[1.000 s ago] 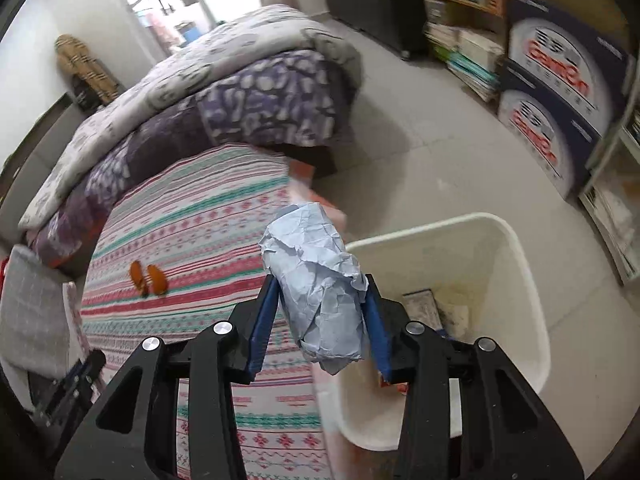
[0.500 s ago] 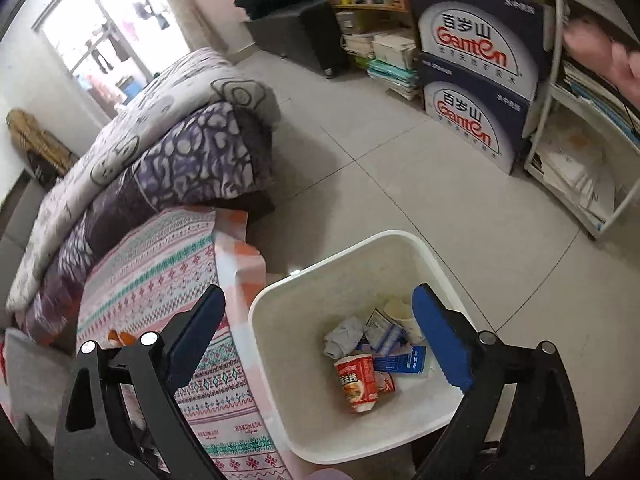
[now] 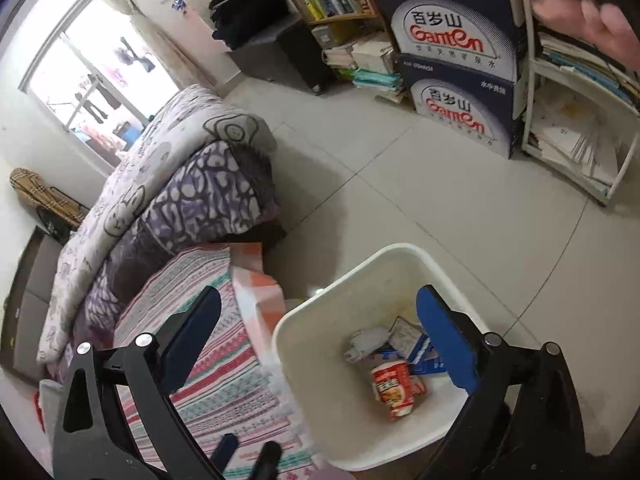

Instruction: Collect trash

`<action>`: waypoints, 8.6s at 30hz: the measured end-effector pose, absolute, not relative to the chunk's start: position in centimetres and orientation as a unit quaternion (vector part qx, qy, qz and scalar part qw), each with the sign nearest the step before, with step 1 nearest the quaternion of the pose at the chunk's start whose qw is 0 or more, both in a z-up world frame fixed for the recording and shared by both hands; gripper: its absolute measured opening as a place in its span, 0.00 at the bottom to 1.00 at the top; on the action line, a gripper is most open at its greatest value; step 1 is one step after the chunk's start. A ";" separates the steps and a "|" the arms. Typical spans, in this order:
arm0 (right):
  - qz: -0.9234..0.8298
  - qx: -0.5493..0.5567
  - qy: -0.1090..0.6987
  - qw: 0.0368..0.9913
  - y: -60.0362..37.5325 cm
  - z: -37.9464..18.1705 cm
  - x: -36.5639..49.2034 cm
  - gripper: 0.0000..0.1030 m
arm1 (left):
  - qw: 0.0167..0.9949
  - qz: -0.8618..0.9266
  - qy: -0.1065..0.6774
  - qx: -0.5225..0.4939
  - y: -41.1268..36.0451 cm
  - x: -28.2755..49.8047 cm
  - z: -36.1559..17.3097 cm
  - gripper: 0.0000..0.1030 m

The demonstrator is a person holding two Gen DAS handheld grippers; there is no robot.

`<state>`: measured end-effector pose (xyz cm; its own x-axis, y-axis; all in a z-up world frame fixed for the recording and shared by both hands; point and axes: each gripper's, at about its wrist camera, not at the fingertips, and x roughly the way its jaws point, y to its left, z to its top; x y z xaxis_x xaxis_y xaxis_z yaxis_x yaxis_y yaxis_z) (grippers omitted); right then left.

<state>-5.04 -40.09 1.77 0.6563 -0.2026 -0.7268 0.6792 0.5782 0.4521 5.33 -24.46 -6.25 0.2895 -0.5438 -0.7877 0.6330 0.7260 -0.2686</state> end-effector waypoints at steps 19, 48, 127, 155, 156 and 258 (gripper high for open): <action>-0.130 0.403 0.403 0.812 -33.8 -0.2 0.2 0.92 | 0.858 -0.017 0.512 -0.036 -6.9 25.6 -8.8 0.52; -0.054 0.163 0.508 0.844 -20.0 -5.2 9.9 0.91 | 0.851 0.032 0.515 -0.094 6.2 15.2 -3.5 0.20; -0.180 0.274 0.378 0.866 -34.6 0.8 -0.8 0.23 | 0.878 -0.116 0.464 -0.001 -8.1 11.5 -2.9 0.20; -0.072 0.136 0.621 0.769 -27.9 -12.0 3.8 0.47 | 0.871 -0.122 0.475 -0.017 -8.3 11.9 -3.1 0.21; -0.064 0.142 0.619 0.769 -27.9 -11.9 3.7 0.32 | 0.871 -0.121 0.476 -0.020 -8.1 12.0 -3.0 0.21; -0.174 0.033 0.266 0.948 -22.8 2.2 -4.2 0.93 | 0.944 -0.048 0.327 0.010 -6.0 5.2 0.4 0.86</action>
